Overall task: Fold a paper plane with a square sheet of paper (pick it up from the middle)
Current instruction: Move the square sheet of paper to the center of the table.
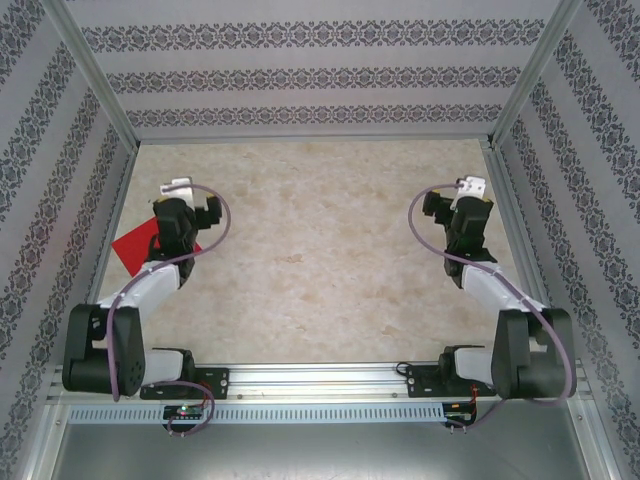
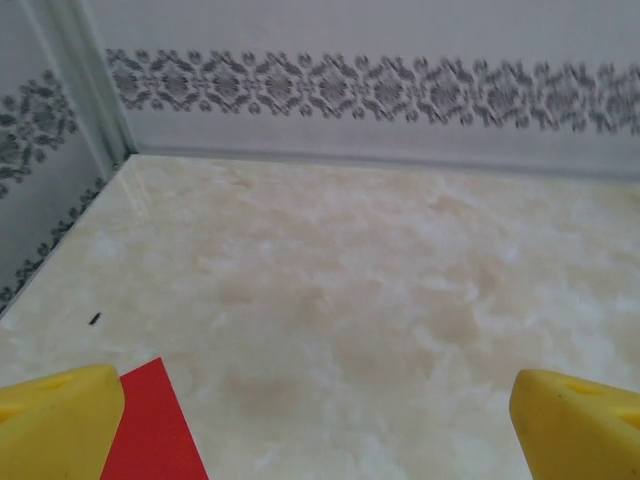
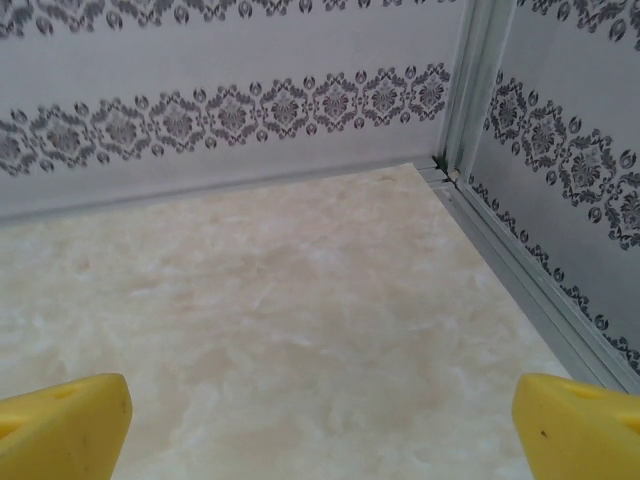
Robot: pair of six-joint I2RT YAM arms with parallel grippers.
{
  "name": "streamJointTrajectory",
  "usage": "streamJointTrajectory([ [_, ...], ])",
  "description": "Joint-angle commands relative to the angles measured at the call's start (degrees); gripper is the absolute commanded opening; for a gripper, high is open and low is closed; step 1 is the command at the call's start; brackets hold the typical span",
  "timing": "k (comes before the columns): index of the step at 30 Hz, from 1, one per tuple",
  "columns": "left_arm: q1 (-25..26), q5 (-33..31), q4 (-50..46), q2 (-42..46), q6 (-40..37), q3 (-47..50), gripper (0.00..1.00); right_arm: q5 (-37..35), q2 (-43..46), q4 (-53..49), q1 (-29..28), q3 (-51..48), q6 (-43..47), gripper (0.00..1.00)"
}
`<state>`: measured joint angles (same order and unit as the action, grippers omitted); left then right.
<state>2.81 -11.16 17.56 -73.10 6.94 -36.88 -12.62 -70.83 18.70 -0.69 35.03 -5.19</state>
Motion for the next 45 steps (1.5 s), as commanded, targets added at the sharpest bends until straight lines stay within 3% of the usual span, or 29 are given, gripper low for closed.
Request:
streamJointTrajectory([
  [1, 0.5, -6.2, -23.6, 1.3, 10.1, -7.4, 1.00, -0.5, 3.1, -18.7, -0.7, 5.6, -9.3, 0.98],
  [8, -0.5, -12.0, -35.0, -0.4, 20.8, -11.1, 1.00, 10.7, 0.9, -33.5, -1.4, 15.1, -18.0, 0.98],
  [11, -3.6, -8.0, -38.9, -3.5, 24.1, -12.9, 1.00, 17.5, -4.1, -41.1, -1.5, 20.7, -19.0, 0.98],
  [15, -7.7, -2.3, -43.0, -9.2, 25.1, -16.0, 1.00, 21.9, -8.2, -42.7, -2.6, 22.8, -20.2, 0.98],
  [23, -13.4, 4.6, -47.6, -20.8, 26.4, -23.1, 1.00, 21.9, -11.8, -42.5, -5.8, 24.0, -21.8, 0.98],
  [33, -13.5, 10.1, -47.9, -31.3, 27.8, -27.4, 1.00, 21.1, -13.9, -43.1, -6.6, 24.4, -22.1, 0.98],
  [45, -9.9, 13.8, -50.9, -34.3, 28.8, -27.2, 1.00, 19.2, -14.2, -45.2, -6.6, 24.6, -21.2, 0.98],
])
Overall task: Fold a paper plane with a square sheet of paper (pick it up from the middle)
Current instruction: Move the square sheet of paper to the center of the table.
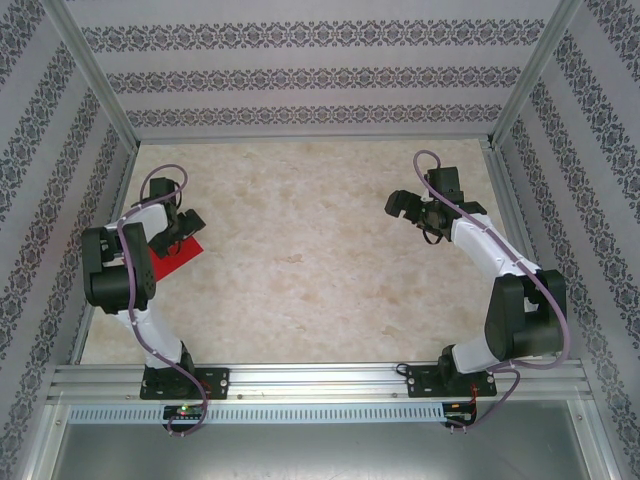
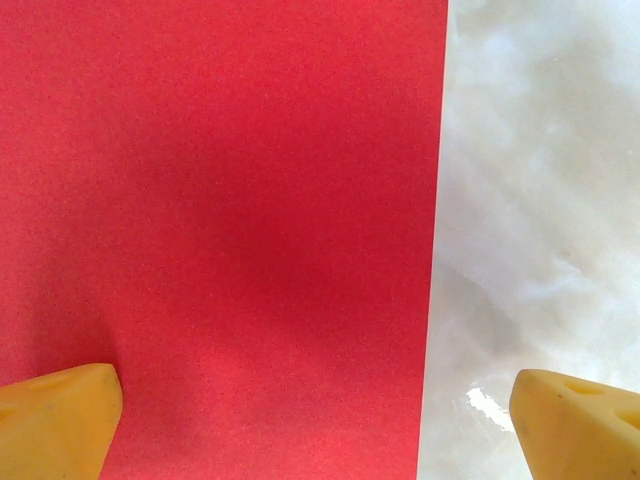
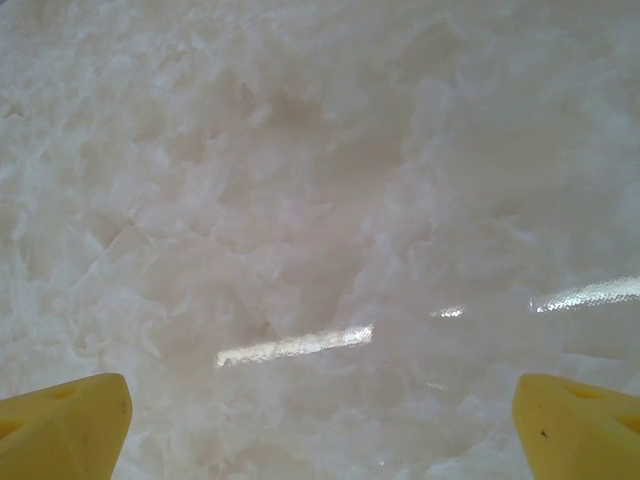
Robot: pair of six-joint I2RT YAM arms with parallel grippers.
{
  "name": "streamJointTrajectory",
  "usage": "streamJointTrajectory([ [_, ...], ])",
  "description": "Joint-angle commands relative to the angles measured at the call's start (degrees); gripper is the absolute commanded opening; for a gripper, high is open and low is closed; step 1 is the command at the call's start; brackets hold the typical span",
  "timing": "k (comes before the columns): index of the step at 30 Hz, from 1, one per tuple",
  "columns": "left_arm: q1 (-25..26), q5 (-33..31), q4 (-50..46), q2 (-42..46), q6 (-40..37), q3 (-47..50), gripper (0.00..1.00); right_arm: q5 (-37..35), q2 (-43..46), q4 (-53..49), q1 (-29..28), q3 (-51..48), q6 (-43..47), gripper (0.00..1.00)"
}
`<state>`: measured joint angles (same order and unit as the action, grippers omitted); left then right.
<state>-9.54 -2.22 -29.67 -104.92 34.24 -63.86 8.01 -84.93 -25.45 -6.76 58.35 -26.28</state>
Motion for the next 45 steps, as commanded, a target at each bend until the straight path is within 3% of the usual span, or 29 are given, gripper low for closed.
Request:
streamJointTrajectory([
  [1, 3.3, 5.1, -4.0, -2.6, 1.7, -0.1, 1.00, -1.7, 0.1, -1.3, -0.5, 1.3, 0.0, 0.98],
  [5, 8.8, 6.0, -4.5, -1.1, 3.6, 1.6, 1.00, -2.7, 0.6, -1.9, -0.5, 0.7, 0.0, 0.98],
  [10, 19.9, 6.1, -4.4, 0.1, 8.1, 2.8, 1.00, -3.0, 1.3, -2.4, -0.5, -0.3, 0.0, 0.98],
  [18, 38.8, 9.9, 4.8, -0.3, 21.1, 5.0, 1.00, -3.1, 5.2, -4.3, -0.5, -1.9, 1.1, 0.98],
  [22, 43.7, 12.6, 8.3, -0.3, 25.0, 2.5, 1.00, 0.9, 9.0, -1.4, -0.6, -5.0, 1.7, 0.98],
  [27, 42.3, 11.7, 6.4, 4.7, 22.9, -0.7, 1.00, 4.7, 8.0, -2.6, -4.5, -4.4, -2.3, 0.96],
  [32, 36.0, 9.1, 1.5, 11.7, 20.0, 0.8, 1.00, -2.3, 2.9, -2.7, -22.8, 0.4, -9.6, 0.89],
  [36, 28.4, 10.0, 0.5, 18.0, 19.4, 6.4, 1.00, -3.5, -7.9, -3.5, -33.4, 9.1, -11.9, 0.71],
  [40, 21.6, 8.9, -2.5, 24.4, 17.3, 10.2, 1.00, -3.1, -19.8, -6.6, -39.4, 19.9, -11.4, 0.53],
  [45, 16.9, 7.0, -5.4, 30.0, 14.6, 12.9, 1.00, -1.6, -30.0, -8.8, -42.0, 28.6, -11.1, 0.52],
])
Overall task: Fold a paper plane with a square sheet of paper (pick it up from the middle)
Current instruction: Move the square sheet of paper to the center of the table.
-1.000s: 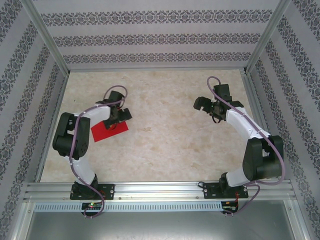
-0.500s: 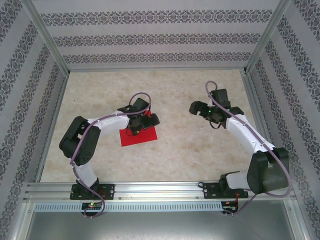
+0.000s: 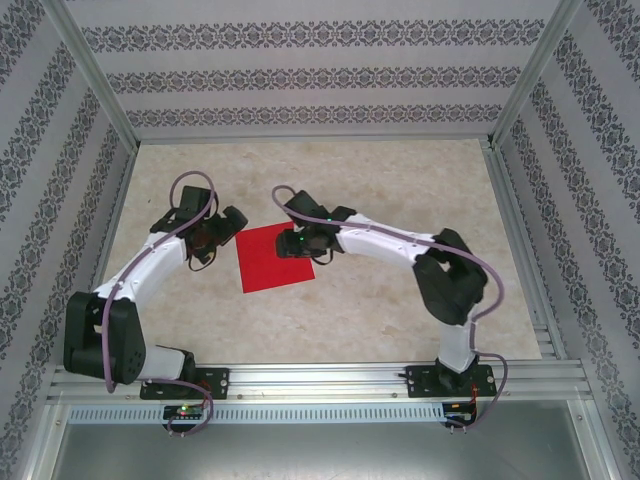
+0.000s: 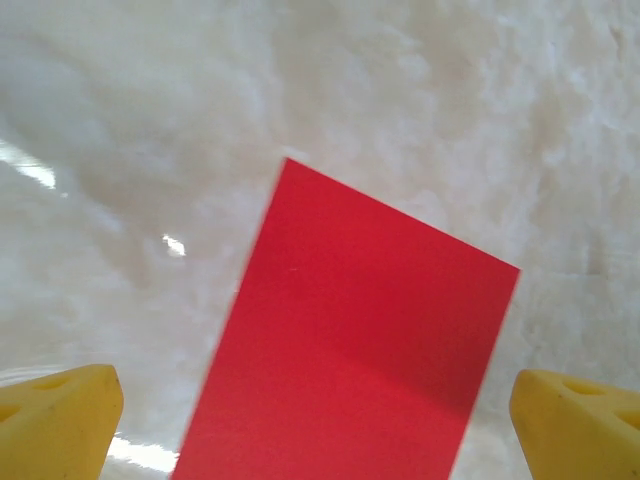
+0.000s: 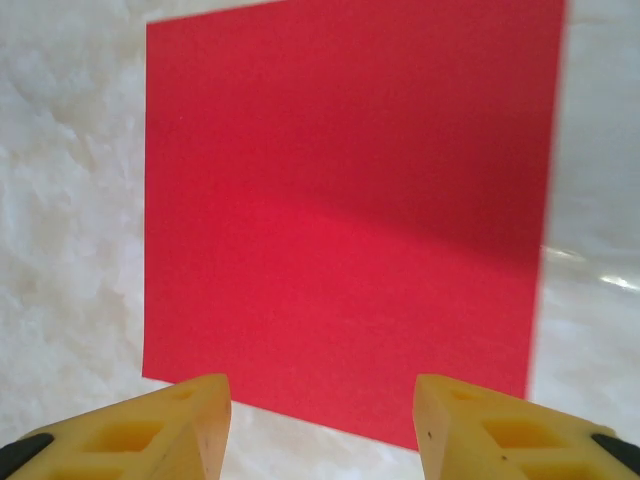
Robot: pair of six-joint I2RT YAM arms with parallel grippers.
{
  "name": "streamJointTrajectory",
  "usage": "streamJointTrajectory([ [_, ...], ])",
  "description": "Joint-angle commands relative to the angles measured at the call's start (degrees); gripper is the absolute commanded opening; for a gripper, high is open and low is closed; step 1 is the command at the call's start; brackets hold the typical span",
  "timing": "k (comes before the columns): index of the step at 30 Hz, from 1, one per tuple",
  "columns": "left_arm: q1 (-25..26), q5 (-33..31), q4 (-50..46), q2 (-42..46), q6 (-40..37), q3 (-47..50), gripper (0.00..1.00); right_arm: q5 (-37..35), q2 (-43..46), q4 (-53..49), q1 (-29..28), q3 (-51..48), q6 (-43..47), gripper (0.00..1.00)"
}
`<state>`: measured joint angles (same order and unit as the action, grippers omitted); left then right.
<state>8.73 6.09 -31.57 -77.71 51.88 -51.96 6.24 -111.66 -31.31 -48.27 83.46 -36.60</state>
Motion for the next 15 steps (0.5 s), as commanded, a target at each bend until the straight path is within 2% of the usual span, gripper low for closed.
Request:
streamJointTrajectory([
  [1, -1.7, -1.6, -3.9, 3.4, -3.5, 1.5, 1.00, 0.7, -5.1, -3.6, -0.7, 5.0, -0.5, 0.52],
  [8, -2.2, -0.9, -4.5, 3.1, -6.3, 2.0, 1.00, 1.7, -12.4, -9.9, -0.8, 11.0, 0.5, 0.56],
  [12, -2.2, 0.2, -3.3, 2.0, -6.6, 2.2, 1.00, 1.2, -14.5, -13.1, -0.5, 11.2, 1.3, 0.57],
  [15, -2.2, 0.8, -2.8, 1.3, -6.6, 2.3, 1.00, -0.4, -14.0, -14.3, 0.4, 7.9, 2.0, 0.57],
])
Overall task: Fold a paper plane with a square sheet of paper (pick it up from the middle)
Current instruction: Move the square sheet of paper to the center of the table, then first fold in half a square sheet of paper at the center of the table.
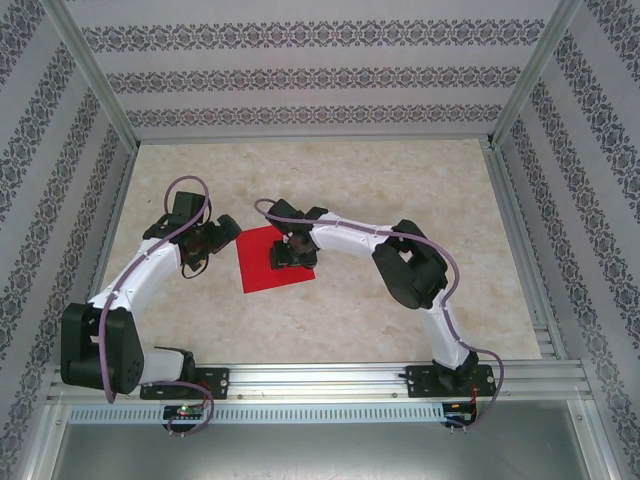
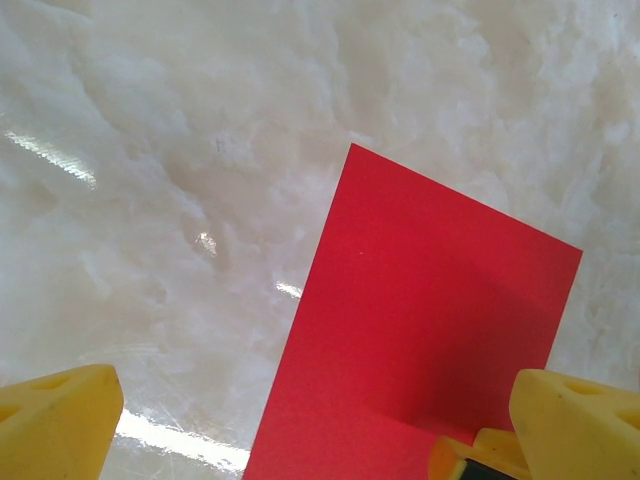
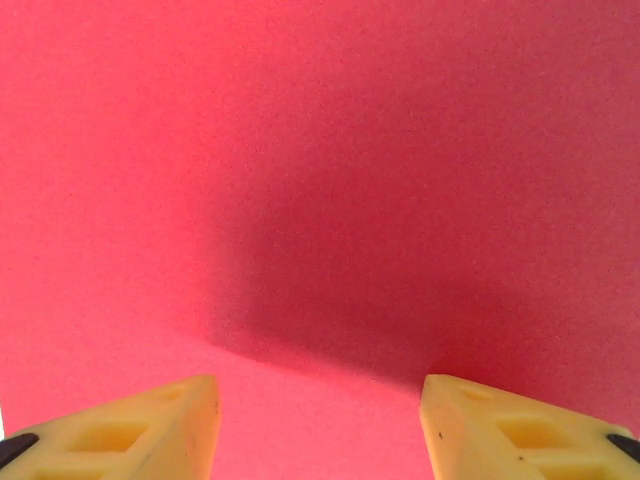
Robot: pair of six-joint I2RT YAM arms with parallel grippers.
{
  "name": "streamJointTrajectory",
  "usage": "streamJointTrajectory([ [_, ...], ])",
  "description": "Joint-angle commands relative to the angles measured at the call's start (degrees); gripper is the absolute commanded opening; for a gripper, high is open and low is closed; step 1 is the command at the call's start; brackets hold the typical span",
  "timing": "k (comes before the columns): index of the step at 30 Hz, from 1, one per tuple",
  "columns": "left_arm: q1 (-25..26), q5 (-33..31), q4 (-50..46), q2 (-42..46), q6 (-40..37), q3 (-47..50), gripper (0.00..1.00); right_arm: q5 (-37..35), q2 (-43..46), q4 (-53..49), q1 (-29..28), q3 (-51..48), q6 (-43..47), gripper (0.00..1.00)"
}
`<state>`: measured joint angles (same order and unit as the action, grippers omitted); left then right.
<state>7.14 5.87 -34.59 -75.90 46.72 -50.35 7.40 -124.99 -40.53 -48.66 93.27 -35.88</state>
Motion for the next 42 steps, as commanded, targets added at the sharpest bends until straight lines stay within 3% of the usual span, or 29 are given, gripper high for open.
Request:
streamJointTrajectory([
  [1, -0.6, 1.1, 0.4, -0.5, -1.5, 1.0, 1.00, -2.2, 0.2, -5.3, 1.3, -4.1, 1.6, 0.57],
  [8, -0.6, 1.6, 1.2, -0.3, -2.2, 2.6, 1.00, -7.9, 11.7, -4.9, 6.3, -22.0, 4.7, 0.58],
  [12, -0.5, 3.1, 3.0, -0.9, -1.5, 3.9, 1.00, -8.7, 16.3, -7.8, 7.5, -19.6, 6.6, 0.60],
  [15, -0.5, 4.8, 4.4, -1.5, -0.2, 4.8, 1.00, -8.7, 19.1, -6.4, 7.6, -17.1, 6.1, 0.71],
  [20, 0.0, 7.6, 6.2, -3.5, 0.5, 5.4, 1.00, -12.0, 14.6, -9.2, 5.5, -11.1, 10.9, 0.93],
  [23, 0.6, 7.1, 5.8, -4.1, -0.4, 5.1, 1.00, -12.3, 11.1, -10.4, 4.3, -8.1, 13.8, 0.98],
  [33, 2.1, 5.5, 4.8, -4.7, -1.7, 4.4, 1.00, -10.8, 4.2, -13.1, 3.9, -2.3, 15.5, 0.97],
  [42, 3.0, 5.4, 4.8, -4.7, -1.1, 5.0, 1.00, -9.6, 0.7, -12.5, 4.3, -4.6, 15.5, 0.94],
])
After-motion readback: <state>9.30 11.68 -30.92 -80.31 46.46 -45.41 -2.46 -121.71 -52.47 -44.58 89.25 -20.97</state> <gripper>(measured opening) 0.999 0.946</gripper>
